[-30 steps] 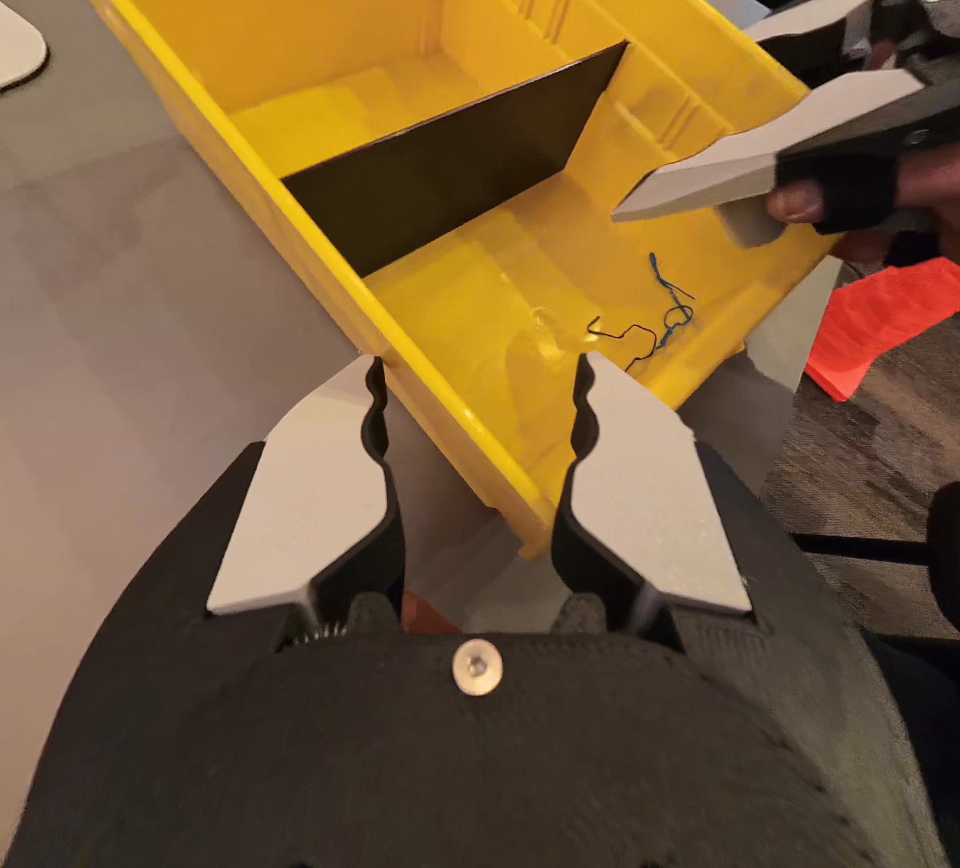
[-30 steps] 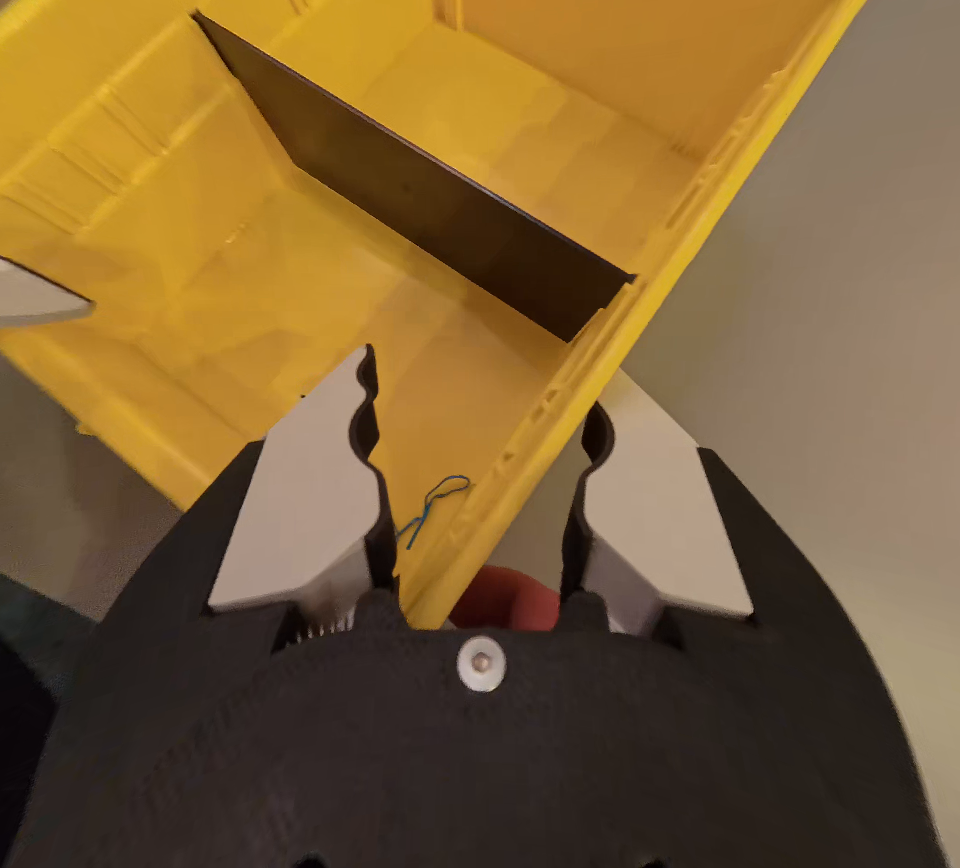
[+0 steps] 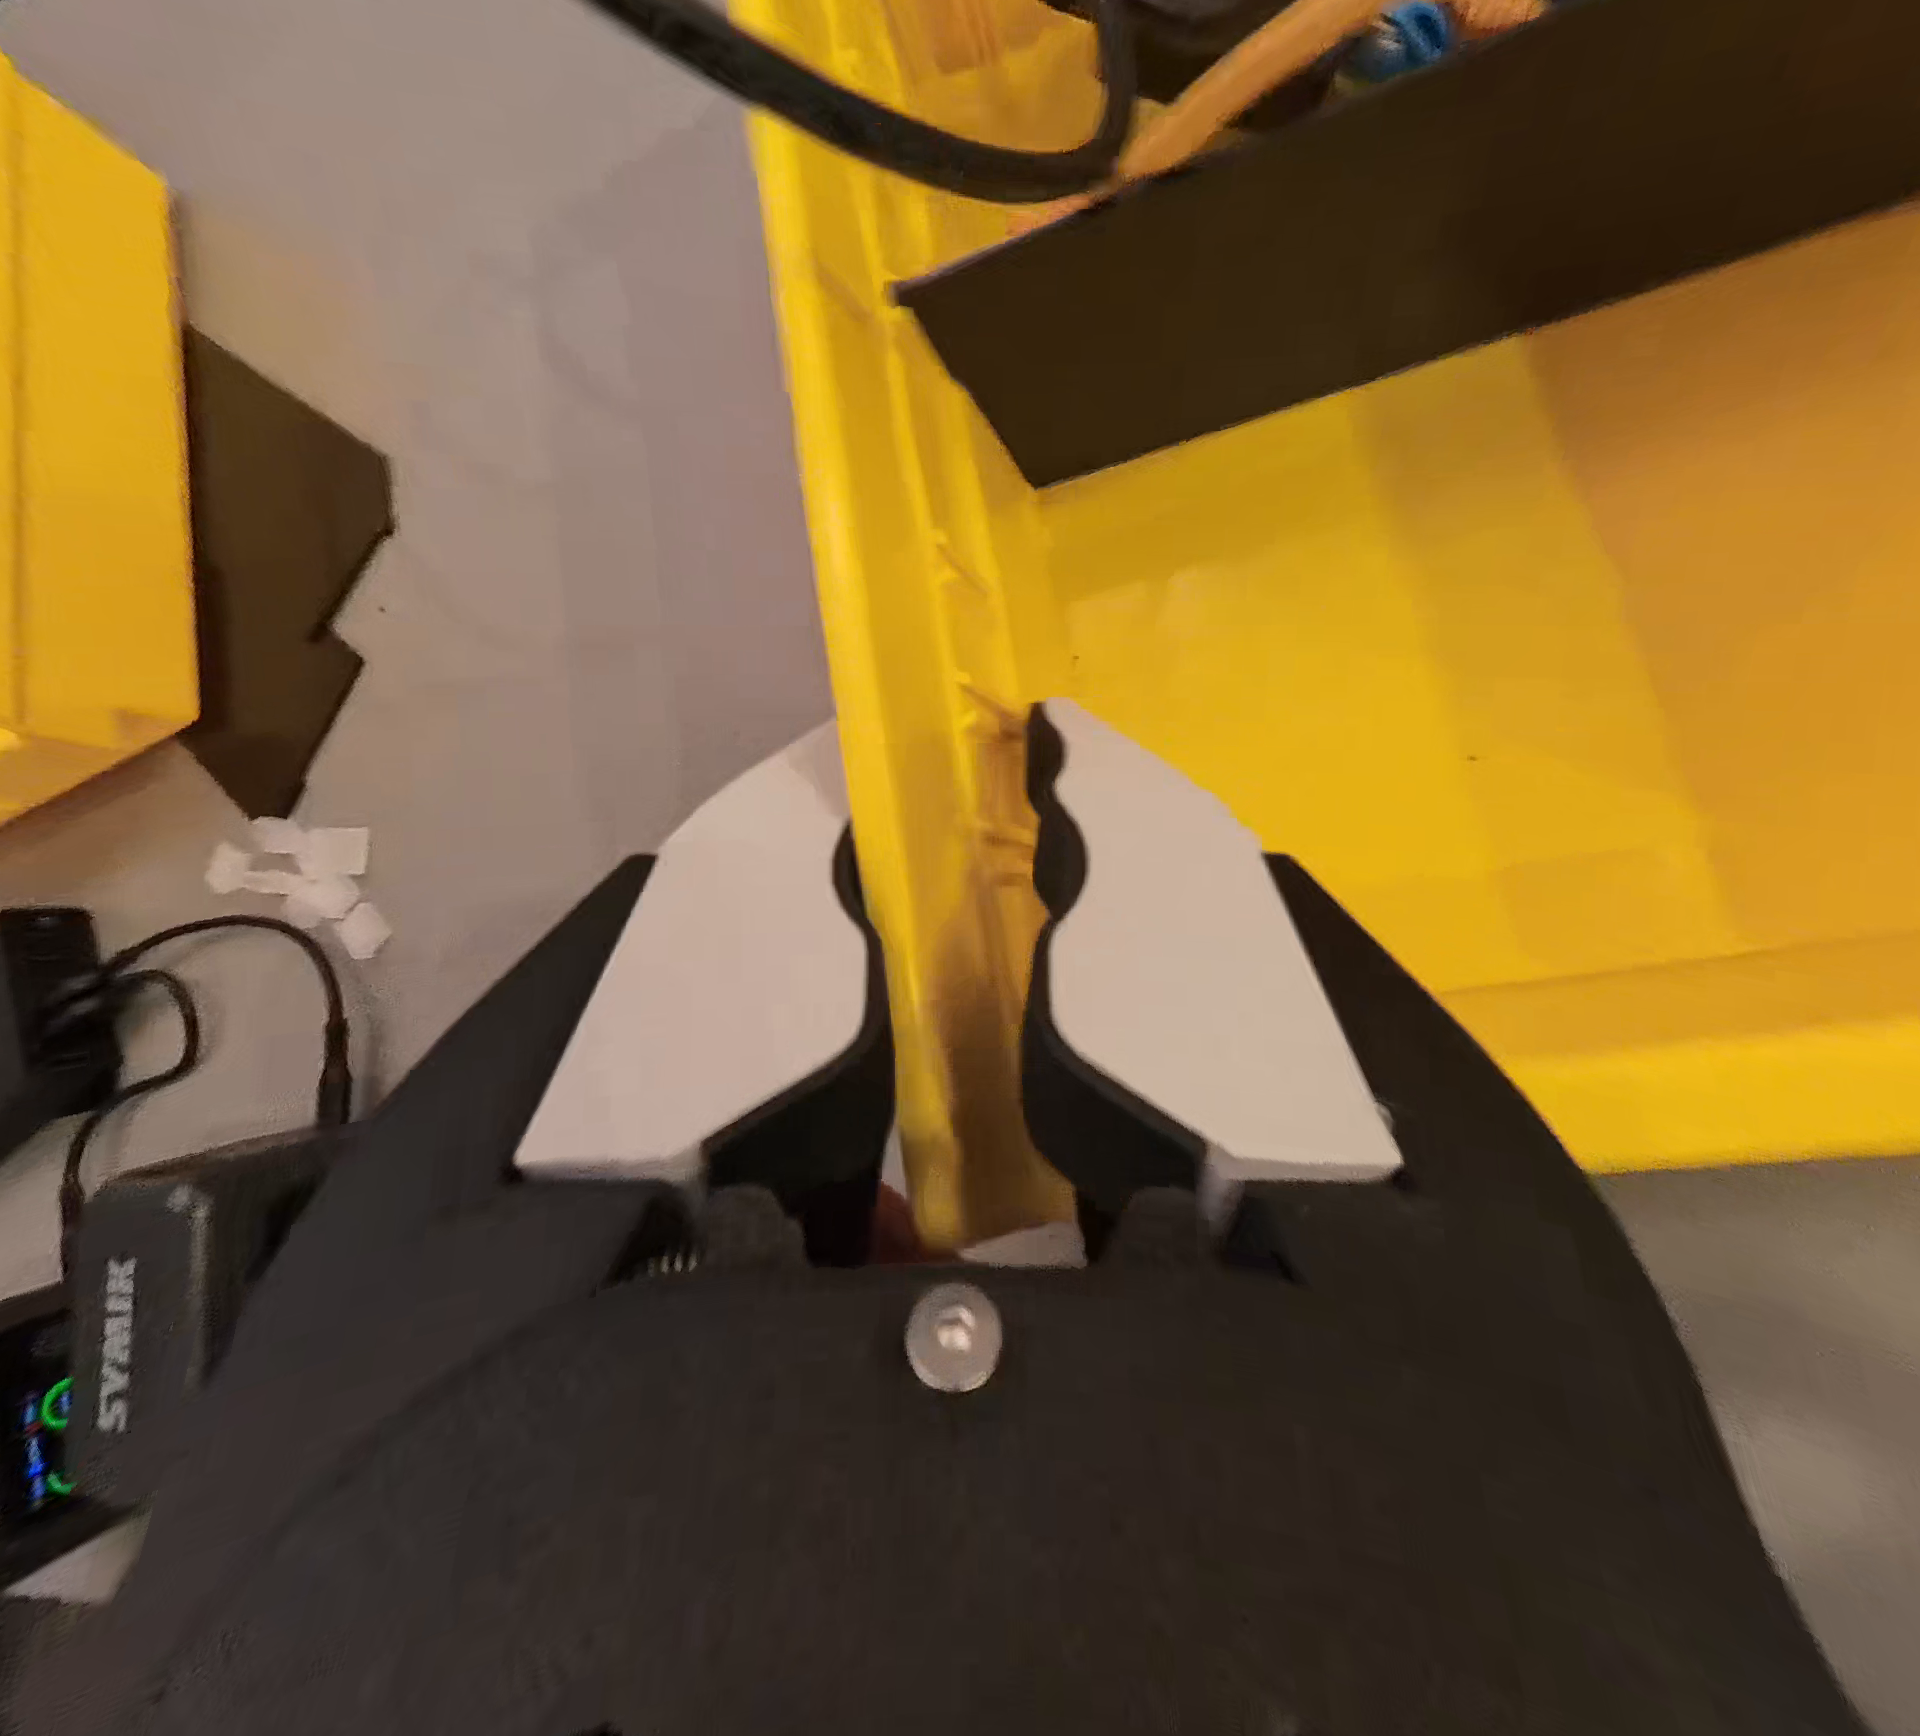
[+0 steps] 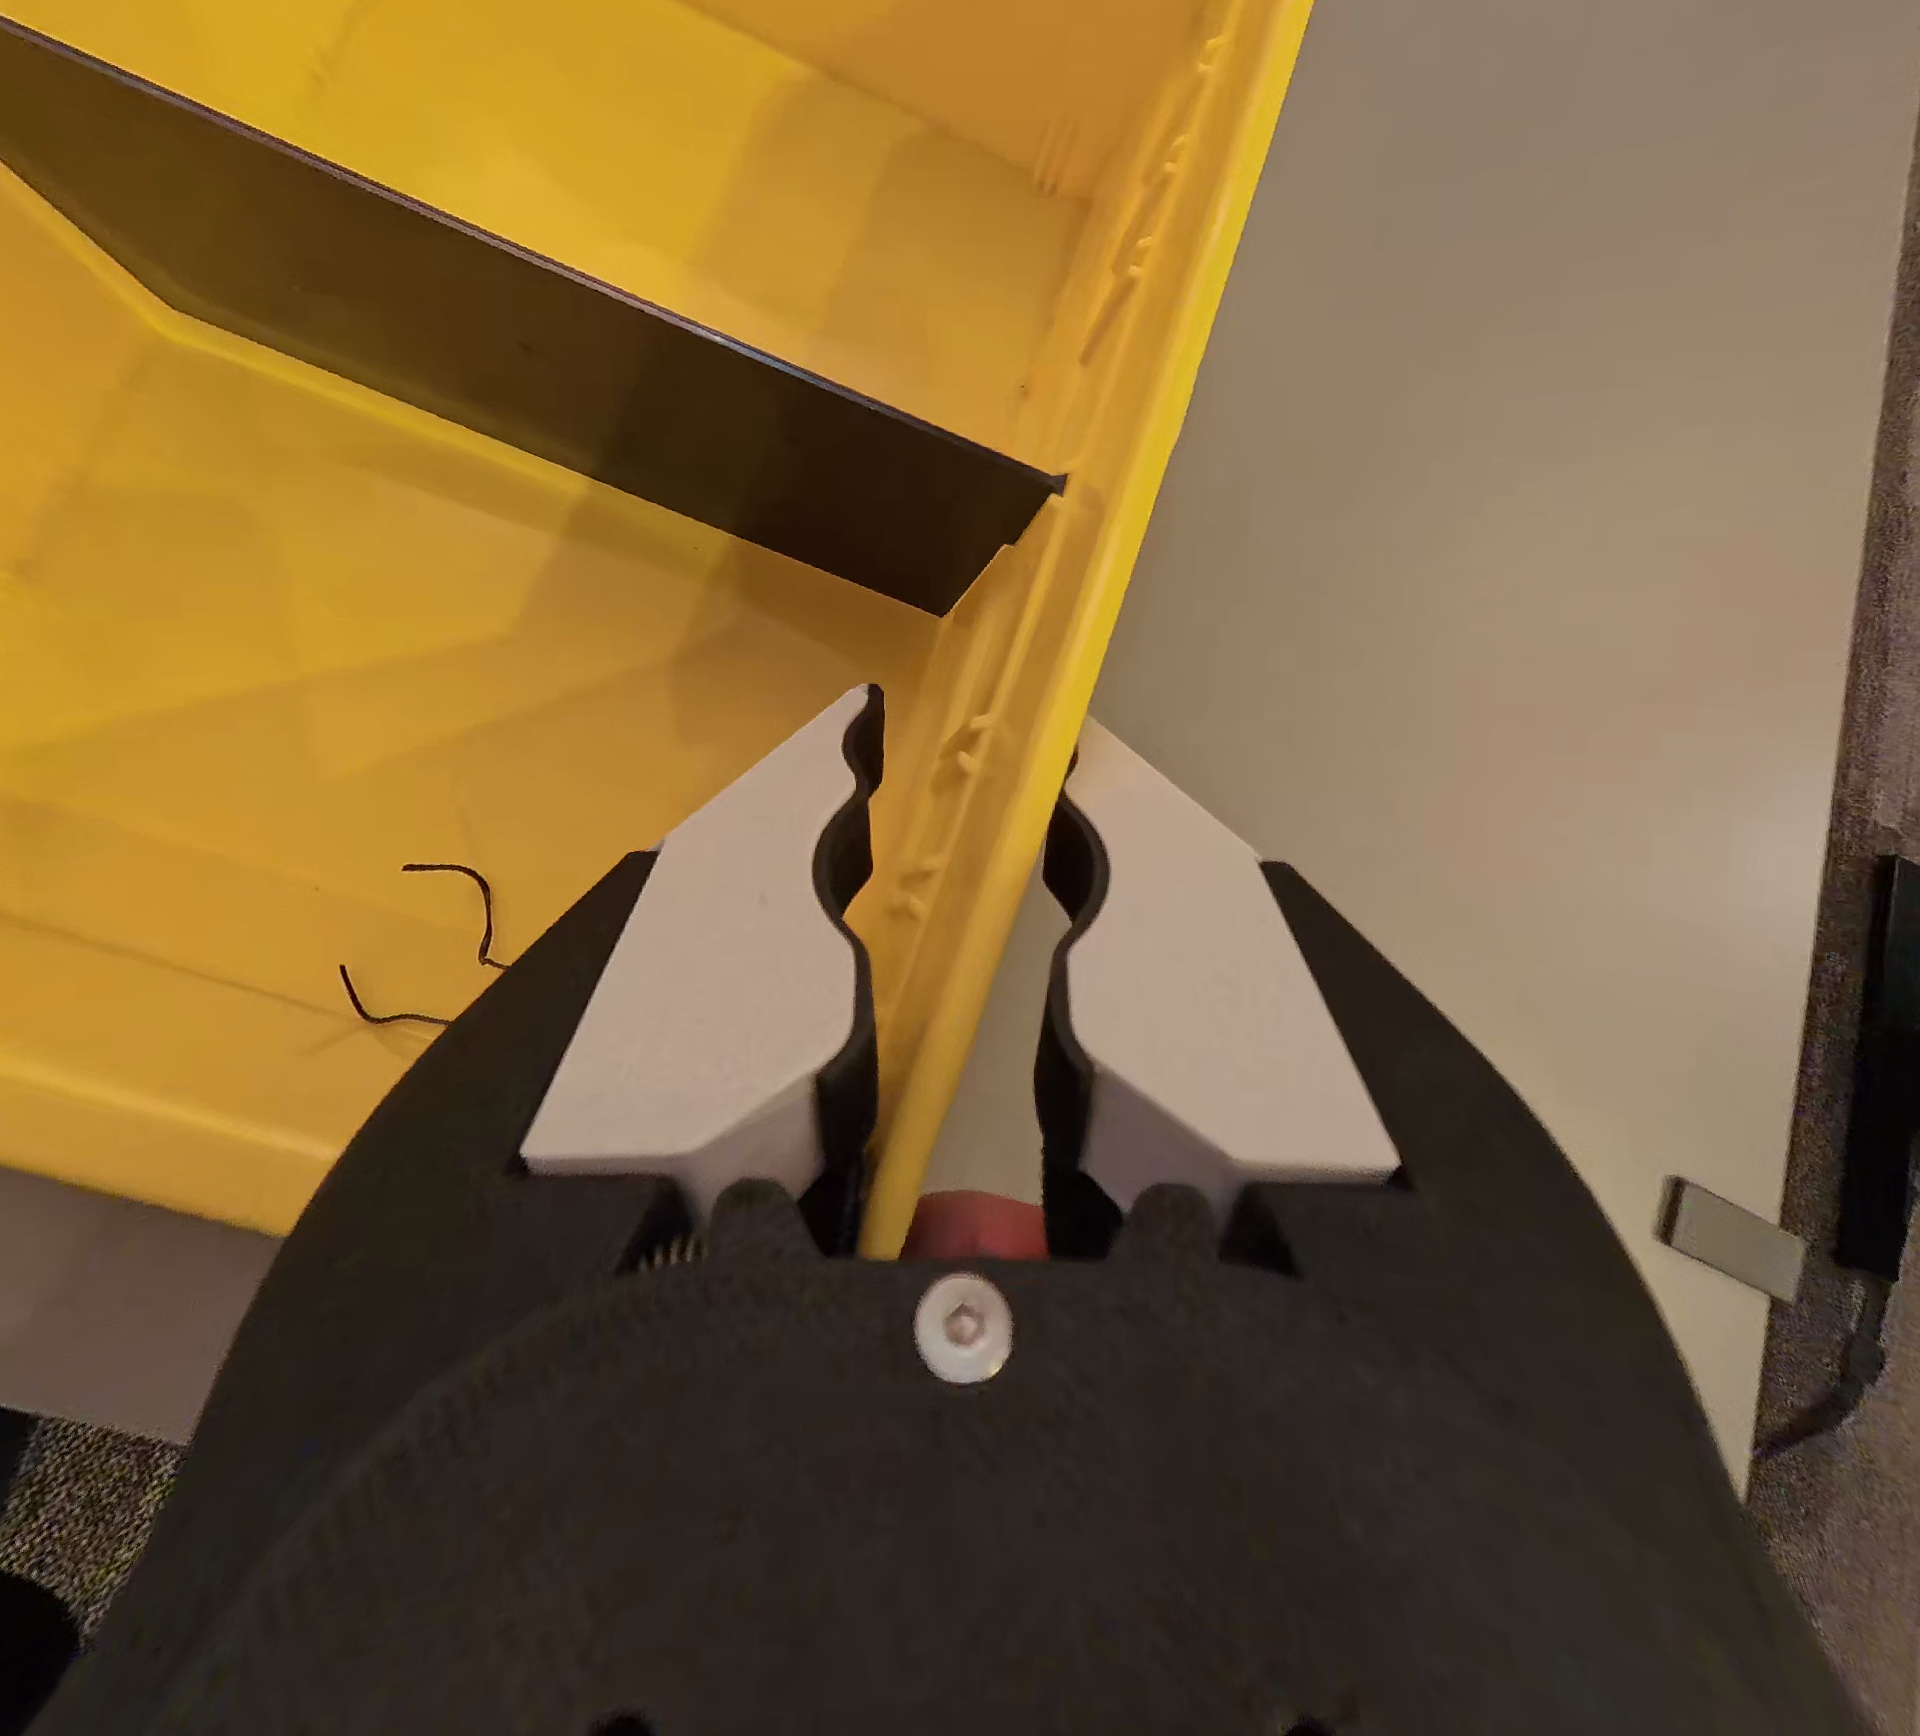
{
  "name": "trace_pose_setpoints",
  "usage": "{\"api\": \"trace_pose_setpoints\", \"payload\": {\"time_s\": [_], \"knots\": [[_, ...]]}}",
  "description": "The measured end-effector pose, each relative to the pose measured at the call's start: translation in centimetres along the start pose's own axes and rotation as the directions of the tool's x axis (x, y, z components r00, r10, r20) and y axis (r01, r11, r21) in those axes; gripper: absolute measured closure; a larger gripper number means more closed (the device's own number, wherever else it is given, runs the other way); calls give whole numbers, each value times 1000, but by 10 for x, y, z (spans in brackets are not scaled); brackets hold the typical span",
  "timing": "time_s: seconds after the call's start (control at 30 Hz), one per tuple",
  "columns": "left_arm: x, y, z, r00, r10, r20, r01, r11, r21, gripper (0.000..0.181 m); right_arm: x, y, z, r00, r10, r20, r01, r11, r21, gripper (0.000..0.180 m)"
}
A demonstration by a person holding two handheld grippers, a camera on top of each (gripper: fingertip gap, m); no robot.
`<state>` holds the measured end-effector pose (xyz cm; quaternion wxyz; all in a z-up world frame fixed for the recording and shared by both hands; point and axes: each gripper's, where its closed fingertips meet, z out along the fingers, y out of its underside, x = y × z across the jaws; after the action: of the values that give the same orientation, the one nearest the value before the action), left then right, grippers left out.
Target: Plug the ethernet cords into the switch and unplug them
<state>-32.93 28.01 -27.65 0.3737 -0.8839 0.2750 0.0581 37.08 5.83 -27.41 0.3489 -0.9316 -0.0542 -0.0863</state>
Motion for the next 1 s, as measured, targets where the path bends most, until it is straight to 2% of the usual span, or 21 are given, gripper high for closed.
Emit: {"api": "trace_pose_setpoints", "payload": {"time_s": [0.17, 0.23, 0.53, 1.0], "knots": [[3, 6, -4, 982, -130, -139, 130, 992, -10, 175, 24, 13, -2, 999, 32, 1, -32, 999, -17, 156], [-3, 14, -9, 988, -100, -120, 99, 995, -14, 174, 32, 17, -4, 1000, 29, 6, -29, 999, -15, 158], [-37, 55, -30, 974, -170, -151, 170, 985, -19, 176, 71, 42, -13, 997, 74, 24, -74, 997, -25, 163], [-74, 79, -34, 977, -143, -157, 144, 990, -7, 175, 104, 69, -19, 995, 14, 101, -6, 997, -79, 163]]}}
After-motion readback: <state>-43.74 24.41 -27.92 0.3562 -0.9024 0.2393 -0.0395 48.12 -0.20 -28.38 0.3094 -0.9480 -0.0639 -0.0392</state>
